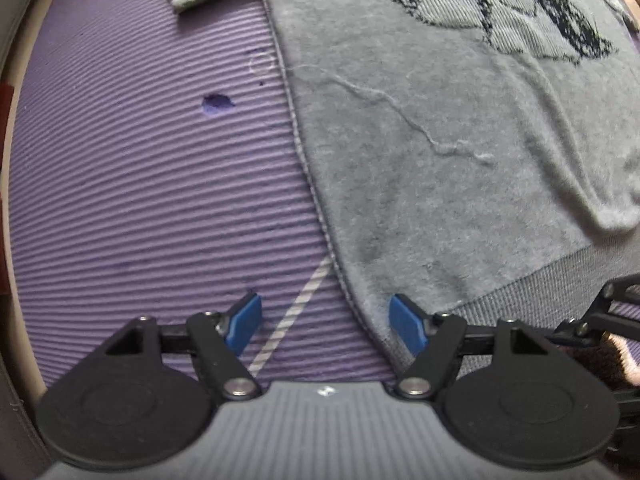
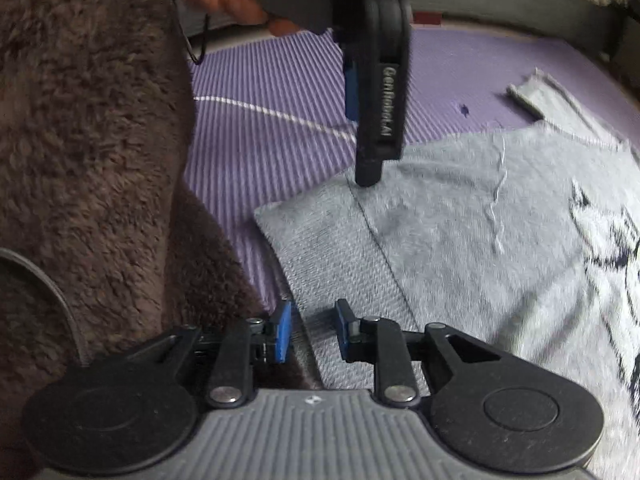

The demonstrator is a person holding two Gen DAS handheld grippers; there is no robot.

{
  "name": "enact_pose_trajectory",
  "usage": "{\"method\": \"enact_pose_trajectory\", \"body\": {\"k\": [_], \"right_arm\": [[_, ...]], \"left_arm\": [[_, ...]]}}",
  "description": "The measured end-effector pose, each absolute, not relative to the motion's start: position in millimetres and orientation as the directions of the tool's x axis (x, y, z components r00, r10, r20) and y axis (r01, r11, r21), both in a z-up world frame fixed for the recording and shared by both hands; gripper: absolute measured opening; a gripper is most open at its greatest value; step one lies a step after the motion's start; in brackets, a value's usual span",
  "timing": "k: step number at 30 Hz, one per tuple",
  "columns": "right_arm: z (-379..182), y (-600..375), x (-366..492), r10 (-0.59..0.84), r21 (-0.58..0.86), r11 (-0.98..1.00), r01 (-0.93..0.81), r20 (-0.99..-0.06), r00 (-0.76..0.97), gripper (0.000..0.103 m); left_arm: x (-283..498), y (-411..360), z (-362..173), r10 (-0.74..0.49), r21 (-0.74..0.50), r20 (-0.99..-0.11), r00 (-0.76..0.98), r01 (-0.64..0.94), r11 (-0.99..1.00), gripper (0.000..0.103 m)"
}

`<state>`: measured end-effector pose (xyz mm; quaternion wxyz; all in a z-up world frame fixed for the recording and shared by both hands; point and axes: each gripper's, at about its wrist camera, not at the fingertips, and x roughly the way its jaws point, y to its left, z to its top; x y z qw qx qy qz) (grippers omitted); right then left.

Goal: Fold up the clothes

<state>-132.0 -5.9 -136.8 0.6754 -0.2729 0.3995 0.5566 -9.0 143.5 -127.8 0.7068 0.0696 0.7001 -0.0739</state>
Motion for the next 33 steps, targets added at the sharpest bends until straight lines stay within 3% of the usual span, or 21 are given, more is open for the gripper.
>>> {"method": "enact_pose_trajectory", "body": {"k": [10,14,17,21,27,33], "right_arm": [[-134,2,-129,0.576,0.21,0.232,-0.95,-0.817,-0.04,0.0],[-135,5,-131,0.552,0.214,0.245,-0.946,-0.832,-0.046,0.006],[-122,-4,-122,0.567,0.208,0.278,-0.938,-0.823,-0.015,0.027],[-105,-33,-90,0.564,0.142,0.423,-0.895,-0.815,0.137,0.028],[-114,-108,-32,0.389,0.011,0.653,-0.757,-0.862,0.324,0.028],[-120,-200,-4,0.241,-0.034,0.756,-0.654,-0.914,0.326,0.031]], "left_arm": [[-12,156,-120,0.021,0.024,-1.0,0.016,0.212,0.977,0.07],[-8,152,-112,-0.072,-0.067,-0.997,0.011,0.227,0.972,0.07],[-12,141,-118,-0.051,-0.055,-0.998,-0.023,0.284,0.957,0.07],[-16,128,-120,0.037,0.025,-0.999,-0.029,0.356,0.934,0.077],[-25,127,-123,0.097,0.08,-0.995,-0.027,0.381,0.921,0.084],[-31,143,-131,0.135,0.114,-0.991,-0.023,0.401,0.909,0.091]]}}
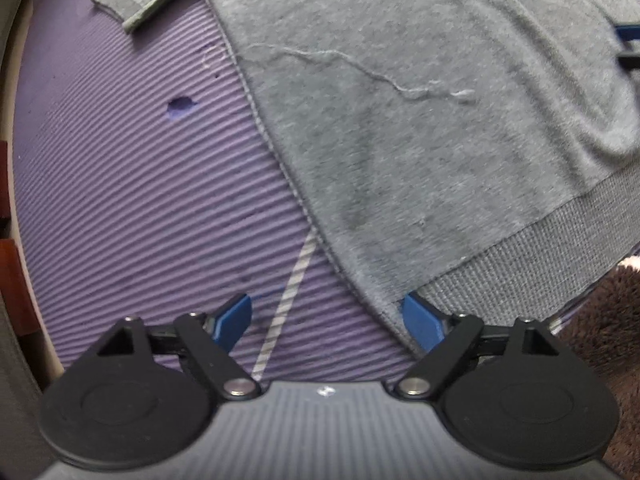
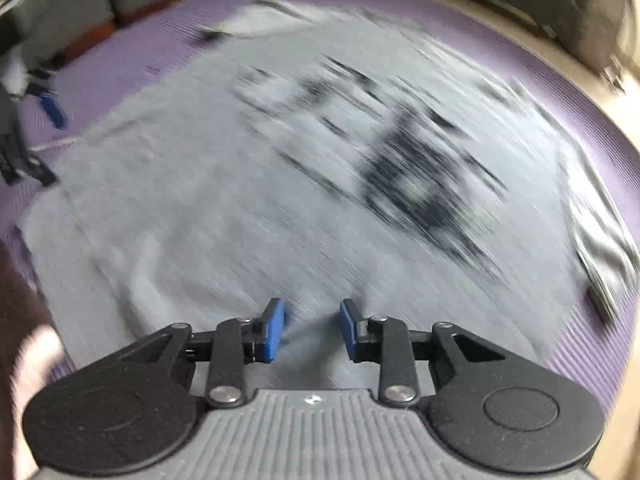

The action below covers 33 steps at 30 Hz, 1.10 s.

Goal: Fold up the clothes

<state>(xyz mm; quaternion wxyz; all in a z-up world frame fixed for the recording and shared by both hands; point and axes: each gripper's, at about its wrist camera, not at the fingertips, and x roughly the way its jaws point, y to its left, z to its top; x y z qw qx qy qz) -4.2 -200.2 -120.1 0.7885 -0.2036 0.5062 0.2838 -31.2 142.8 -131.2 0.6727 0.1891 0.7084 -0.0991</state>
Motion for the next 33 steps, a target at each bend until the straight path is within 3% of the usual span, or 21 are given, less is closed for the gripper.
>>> {"method": "enact_pose_trajectory", "body": {"k": [2,4,8,9,14,16,19,20,23,26,33], "right_arm": [[-119,-227,-3,0.193,-0.056,0.78,-0.624,-0.927,0.323,0.038],[-123,-243,-2,0.164,-0.067,0.803,-0.592,-0.931,0.327,0.039],[-114,-240,-22,0.19,-0.081,0.796,-0.6,-0.907,0.375,0.037],[-111,-230,-28,0.221,-0.069,0.777,-0.625,-0.901,0.374,0.037],[-112,-174,-49,0.318,-0.028,0.658,-0.753,-0.896,0.311,0.035],[-119,-156,-56,0.296,-0.045,0.608,-0.793,-0.913,0.279,0.035],[-123,-154,-64,0.253,-0.069,0.575,-0.816,-0.932,0.258,0.035],[-123,-156,-66,0.247,-0.072,0.57,-0.819,-0.935,0.254,0.035],[-122,-183,-71,0.198,-0.074,0.591,-0.803,-0.952,0.234,0.035],[-120,-214,-77,0.171,-0.051,0.647,-0.761,-0.963,0.21,0.036],[-122,-250,-90,0.129,-0.011,0.715,-0.699,-0.981,0.148,0.037]], "left_arm": [[-32,145,-130,0.139,0.118,-0.99,-0.023,0.408,0.905,0.091],[-34,150,-129,0.142,0.121,-0.99,-0.02,0.413,0.902,0.091],[-23,161,-105,0.097,0.105,-0.995,0.039,0.374,0.921,0.064],[-20,161,-96,0.091,0.112,-0.993,0.075,0.367,0.923,0.064],[-28,113,-72,-0.122,-0.014,-0.979,0.162,0.544,0.839,0.065],[-38,88,-94,-0.154,-0.05,-0.981,0.117,0.615,0.787,0.066],[-57,77,-114,-0.04,-0.014,-0.999,0.022,0.693,0.721,0.065],[-59,77,-127,0.0,0.004,-1.0,0.006,0.701,0.713,0.071],[-62,94,-128,-0.008,-0.029,-0.999,-0.035,0.68,0.732,0.071],[-67,108,-132,0.019,-0.04,-0.996,-0.082,0.666,0.745,0.077],[-76,108,-138,0.134,0.015,-0.985,-0.113,0.709,0.705,0.085]]}}
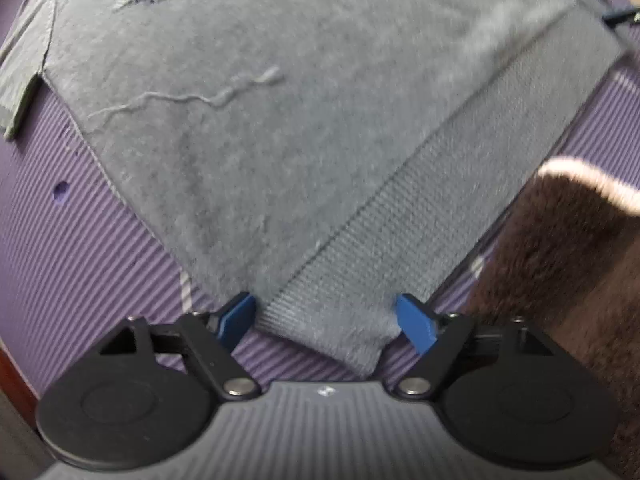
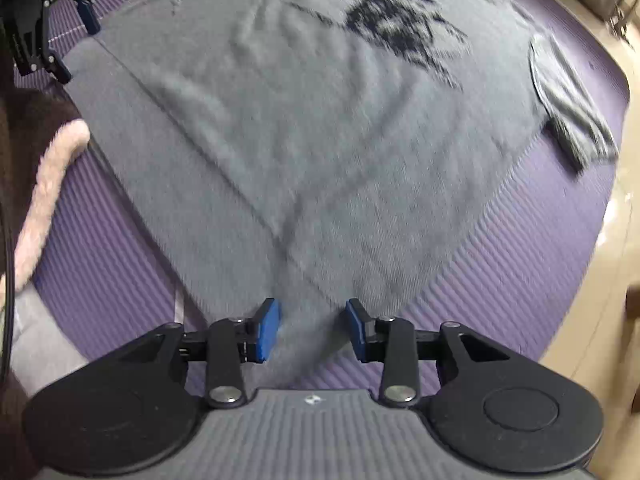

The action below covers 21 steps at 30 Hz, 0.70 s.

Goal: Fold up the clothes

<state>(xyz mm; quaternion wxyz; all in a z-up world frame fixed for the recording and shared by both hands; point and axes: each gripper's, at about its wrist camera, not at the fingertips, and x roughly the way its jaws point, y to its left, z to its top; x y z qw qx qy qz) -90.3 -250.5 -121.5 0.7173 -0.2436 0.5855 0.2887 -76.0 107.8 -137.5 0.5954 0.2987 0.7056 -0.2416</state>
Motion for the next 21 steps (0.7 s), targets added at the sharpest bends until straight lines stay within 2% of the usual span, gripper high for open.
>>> {"method": "enact_pose_trajectory", "body": {"k": [3,5,9,13,14,15,21], "right_arm": [[-112,-249,-90,0.14,-0.024,0.719,-0.695,-0.974,0.179,0.036],[-105,-246,-85,0.175,-0.023,0.724,-0.689,-0.961,0.216,0.036],[-100,-231,-62,0.207,-0.058,0.74,-0.67,-0.929,0.308,0.036],[-109,-228,-40,0.202,-0.051,0.768,-0.639,-0.927,0.317,0.036],[-119,-228,-35,0.188,-0.044,0.768,-0.639,-0.938,0.291,0.037],[-127,-228,-34,0.189,-0.041,0.761,-0.647,-0.941,0.281,0.037],[-136,-270,-44,0.226,0.034,0.805,-0.592,-0.941,0.253,0.039]], "left_arm": [[-76,112,-136,0.153,0.032,-0.982,-0.108,0.706,0.708,0.084],[-73,112,-128,0.121,0.039,-0.99,-0.069,0.699,0.714,0.079],[-54,117,-111,0.02,0.022,-1.0,0.01,0.645,0.764,0.08],[-40,127,-115,0.021,0.031,-0.999,0.024,0.592,0.805,0.08],[-40,133,-122,0.05,0.044,-0.999,0.006,0.585,0.81,0.082],[-40,139,-128,0.072,0.054,-0.997,-0.01,0.576,0.815,0.09],[-46,171,-131,0.016,-0.008,-0.999,-0.043,0.507,0.862,0.095]]}}
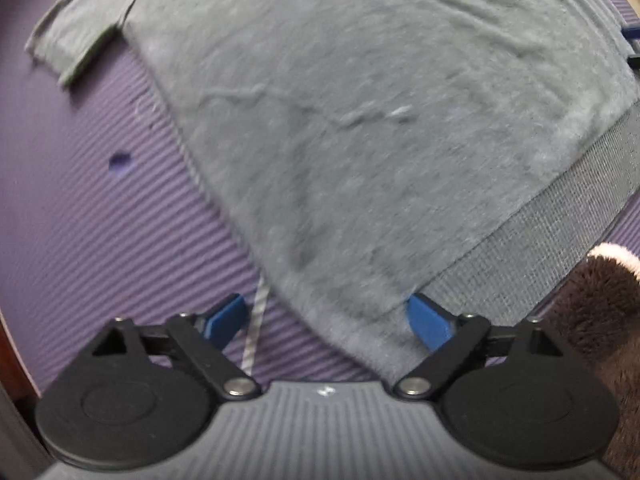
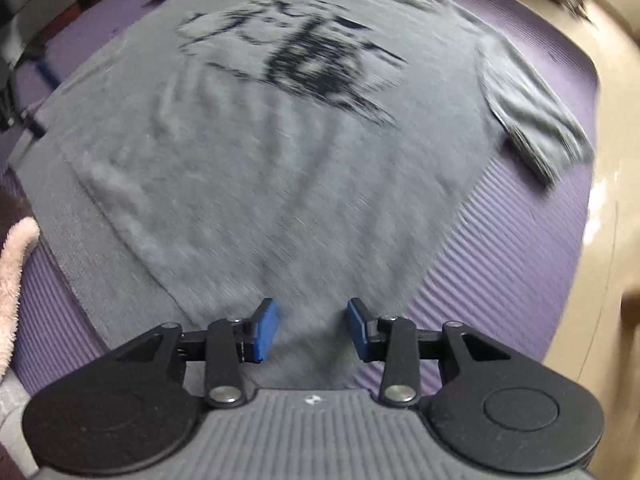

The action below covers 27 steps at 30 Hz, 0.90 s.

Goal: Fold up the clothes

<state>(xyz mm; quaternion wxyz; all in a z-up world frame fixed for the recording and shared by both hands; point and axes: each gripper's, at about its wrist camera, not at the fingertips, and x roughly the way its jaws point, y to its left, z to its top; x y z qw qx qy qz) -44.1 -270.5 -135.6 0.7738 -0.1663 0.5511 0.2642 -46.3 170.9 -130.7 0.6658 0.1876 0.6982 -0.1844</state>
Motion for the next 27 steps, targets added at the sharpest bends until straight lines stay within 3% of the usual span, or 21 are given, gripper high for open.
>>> {"method": "enact_pose_trajectory", "body": {"k": [2,6,9,13,15,17,24,27], "right_arm": [[-138,-280,-49,0.231,0.042,0.817,-0.575,-0.938,0.26,0.039],[-129,-276,-57,0.178,0.001,0.838,-0.546,-0.946,0.271,0.04],[-105,-270,-60,0.135,-0.032,0.873,-0.487,-0.943,0.304,0.042],[-62,-255,-54,0.16,0.0,0.923,-0.386,-0.91,0.383,0.054],[-41,-247,-54,0.169,0.021,0.943,-0.332,-0.89,0.424,0.063],[-23,-238,-56,0.184,0.054,0.958,-0.281,-0.868,0.461,0.082],[-7,-223,-69,0.187,0.147,0.982,-0.121,-0.864,0.468,0.084],[-11,-223,-76,0.175,0.156,0.985,-0.08,-0.871,0.458,0.085]], "left_arm": [[-48,175,-129,0.013,-0.01,-0.999,-0.041,0.502,0.865,0.095],[-49,178,-115,0.002,0.005,-1.0,0.006,0.483,0.876,0.085],[-45,174,-88,-0.015,0.034,-0.994,0.107,0.439,0.898,0.09],[-37,160,-44,-0.084,0.003,-0.96,0.265,0.313,0.95,0.1],[-24,102,-38,-0.105,-0.024,-0.942,0.318,0.25,0.968,0.103],[-19,83,-29,-0.115,-0.053,-0.928,0.355,0.179,0.982,0.103],[-38,63,-11,-0.092,-0.094,-0.89,0.446,0.018,0.995,0.103],[-42,45,-27,-0.078,-0.088,-0.902,0.425,-0.005,0.996,0.103]]}}
